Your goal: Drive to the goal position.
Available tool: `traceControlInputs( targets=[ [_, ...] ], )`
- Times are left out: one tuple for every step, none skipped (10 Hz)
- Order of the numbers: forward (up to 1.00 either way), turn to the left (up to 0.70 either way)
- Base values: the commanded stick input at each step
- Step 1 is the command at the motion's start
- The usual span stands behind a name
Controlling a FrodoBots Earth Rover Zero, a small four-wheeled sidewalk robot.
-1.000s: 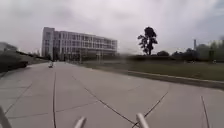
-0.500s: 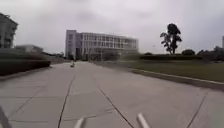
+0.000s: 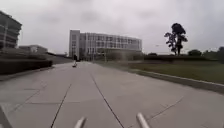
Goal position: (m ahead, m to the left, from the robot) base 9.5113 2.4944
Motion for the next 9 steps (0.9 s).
traceControlInputs(
  targets=[
    [0.70, 0.00],
    [0.70, 0.00],
    [0.70, 0.00],
    [0.70, 0.00],
    [0.70, 0.00],
    [0.70, 0.00],
    [0.70, 0.00],
    [0.70, 0.00],
    [0.70, 0.00]
  ],
)
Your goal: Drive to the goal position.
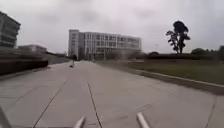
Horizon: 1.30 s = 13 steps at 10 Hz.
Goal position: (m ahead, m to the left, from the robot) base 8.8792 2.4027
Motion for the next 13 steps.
traceControlInputs(
  targets=[
    [0.70, 0.00],
    [0.70, 0.00],
    [0.70, 0.00],
    [0.70, 0.00],
    [0.70, 0.00],
    [0.70, 0.00],
    [0.70, 0.00],
    [0.70, 0.15],
    [0.70, 0.35],
    [0.70, 0.35],
    [0.70, 0.35],
    [0.70, 0.35],
    [0.70, 0.32]
  ],
)
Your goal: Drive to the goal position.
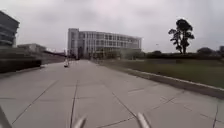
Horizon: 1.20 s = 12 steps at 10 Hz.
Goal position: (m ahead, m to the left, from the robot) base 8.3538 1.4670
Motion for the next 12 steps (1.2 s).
traceControlInputs(
  targets=[
    [0.70, 0.14],
    [0.70, 0.00],
    [0.70, 0.00],
    [0.70, 0.00],
    [0.70, 0.00],
    [0.70, 0.00],
    [0.70, 0.00],
    [0.70, 0.00],
    [0.70, 0.00],
    [0.70, 0.00],
    [0.70, 0.00],
    [0.70, 0.00]
  ],
)
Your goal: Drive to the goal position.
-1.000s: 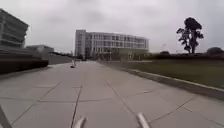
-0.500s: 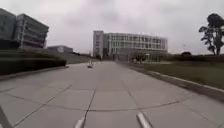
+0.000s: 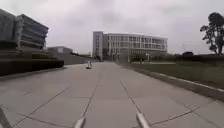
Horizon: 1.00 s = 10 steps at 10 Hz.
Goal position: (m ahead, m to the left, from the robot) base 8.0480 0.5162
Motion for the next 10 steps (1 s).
traceControlInputs(
  targets=[
    [0.70, 0.00],
    [0.70, 0.00],
    [0.70, 0.00],
    [0.70, 0.00],
    [0.70, 0.00],
    [0.70, 0.00],
    [0.70, 0.00],
    [0.70, 0.00],
    [0.70, 0.00],
    [0.70, 0.00]
  ],
)
